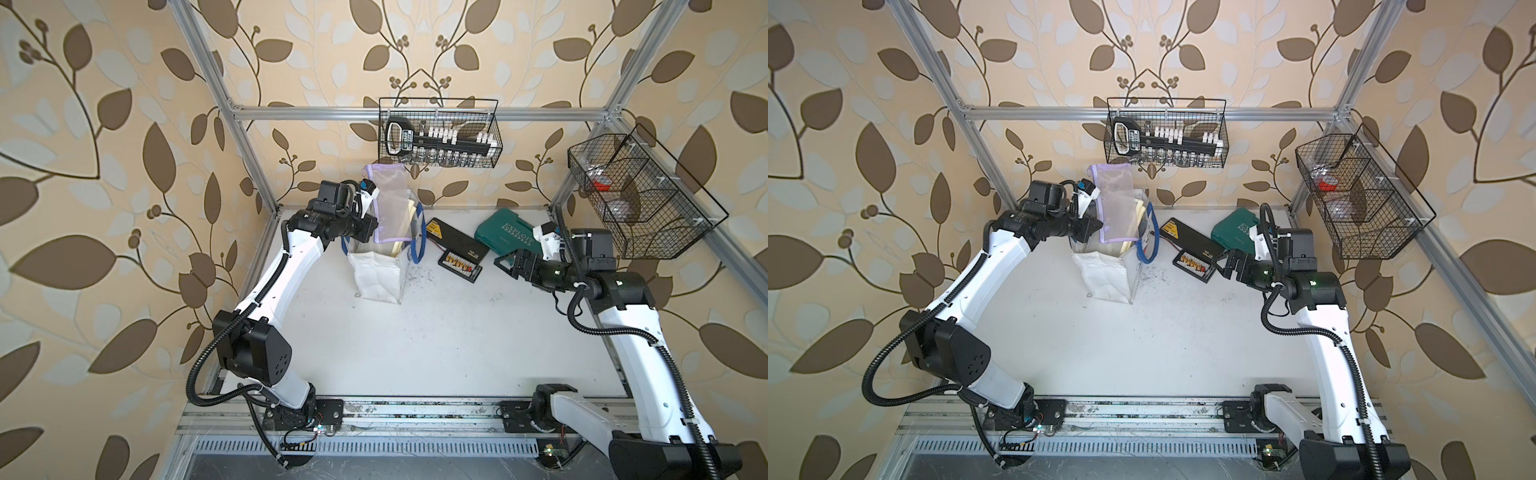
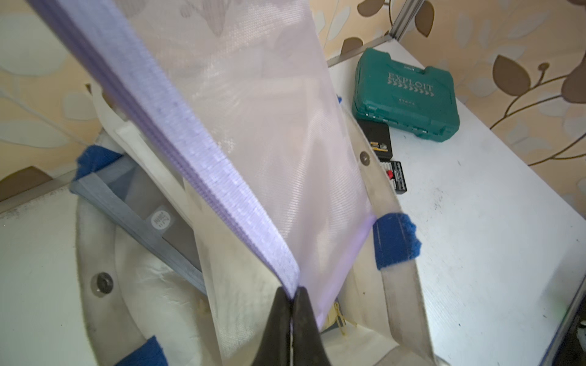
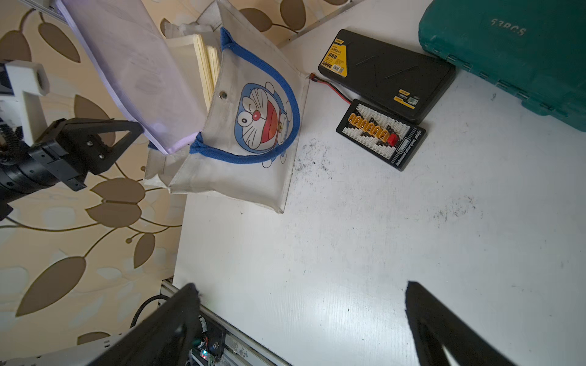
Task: Put the pencil pouch into the canvas bag
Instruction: Place the pencil pouch in the canvas bag.
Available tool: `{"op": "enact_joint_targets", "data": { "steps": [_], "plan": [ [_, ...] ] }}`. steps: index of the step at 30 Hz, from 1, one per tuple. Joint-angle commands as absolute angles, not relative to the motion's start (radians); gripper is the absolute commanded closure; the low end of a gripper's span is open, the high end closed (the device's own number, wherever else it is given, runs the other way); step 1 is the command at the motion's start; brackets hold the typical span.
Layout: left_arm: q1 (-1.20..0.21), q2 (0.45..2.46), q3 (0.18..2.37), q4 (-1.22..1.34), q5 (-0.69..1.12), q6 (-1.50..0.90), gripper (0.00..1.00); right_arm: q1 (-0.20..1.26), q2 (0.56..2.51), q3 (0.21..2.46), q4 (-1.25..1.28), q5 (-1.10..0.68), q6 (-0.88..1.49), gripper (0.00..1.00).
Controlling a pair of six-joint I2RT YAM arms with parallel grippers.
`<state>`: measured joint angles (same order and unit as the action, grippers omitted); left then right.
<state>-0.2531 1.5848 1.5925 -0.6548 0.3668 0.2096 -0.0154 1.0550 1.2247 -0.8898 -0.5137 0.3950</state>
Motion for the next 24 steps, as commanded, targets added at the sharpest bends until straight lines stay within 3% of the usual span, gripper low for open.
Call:
{"op": "enact_joint_targets", "data": {
  "steps": [1, 16, 24],
  "plan": [
    [-0.241, 1.581, 1.571, -0.662, 0.375, 0.272, 1.00, -0.014, 1.049, 1.210, -0.874, -0.535, 0.390, 0.00],
    [-0.242, 1.577, 1.509, -0.705, 0.219, 0.351, 1.00, 0.021, 1.089, 1.215, -0.810, -0.537, 0.416, 0.00],
    [-0.245, 1.560, 1.515, -0.718, 0.223, 0.317, 0.99, 0.044, 1.109, 1.237, -0.813, -0.518, 0.416, 0.00]
  ]
}}
